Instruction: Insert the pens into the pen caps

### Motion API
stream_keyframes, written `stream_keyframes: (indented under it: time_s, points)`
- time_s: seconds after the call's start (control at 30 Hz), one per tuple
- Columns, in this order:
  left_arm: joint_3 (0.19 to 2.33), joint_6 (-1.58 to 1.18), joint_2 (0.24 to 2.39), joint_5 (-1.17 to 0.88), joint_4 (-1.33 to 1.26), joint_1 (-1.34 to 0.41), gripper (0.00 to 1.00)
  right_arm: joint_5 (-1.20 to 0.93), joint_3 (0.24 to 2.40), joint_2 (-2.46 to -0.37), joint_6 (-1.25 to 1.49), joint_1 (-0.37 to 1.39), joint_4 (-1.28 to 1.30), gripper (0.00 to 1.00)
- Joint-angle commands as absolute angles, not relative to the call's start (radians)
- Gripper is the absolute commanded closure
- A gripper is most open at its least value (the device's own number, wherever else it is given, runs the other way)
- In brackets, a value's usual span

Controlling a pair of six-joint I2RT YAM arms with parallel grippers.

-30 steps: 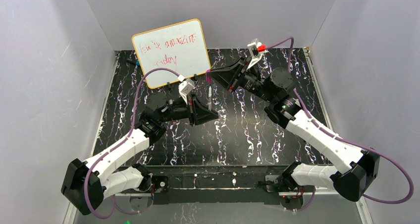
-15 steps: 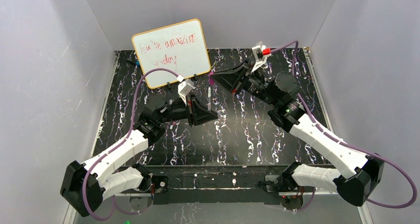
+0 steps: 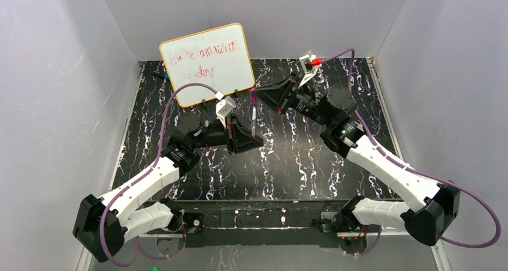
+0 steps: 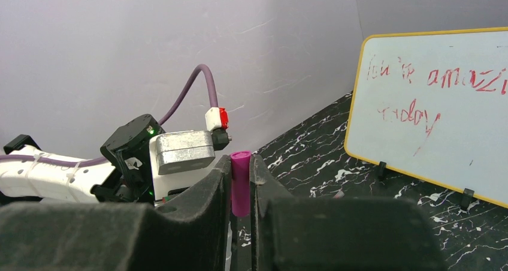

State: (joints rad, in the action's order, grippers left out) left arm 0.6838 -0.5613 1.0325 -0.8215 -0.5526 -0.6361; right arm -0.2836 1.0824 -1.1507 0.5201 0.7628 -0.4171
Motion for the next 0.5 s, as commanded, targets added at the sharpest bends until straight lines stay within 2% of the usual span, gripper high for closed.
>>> stream_keyframes:
  time_s: [0.0, 0.47]
  points:
    - [0.715, -0.555, 1.025, -0.842, -0.571, -0.637, 1.00, -0.285, 1.106, -1.142, 0.522, 0.768, -0.460, 0.85]
    - [0.709, -0.549, 1.029, -0.827, -0.569, -0.636, 1.00, -0.290, 1.109, -1.122, 0.516, 0.768, -0.442, 0.85]
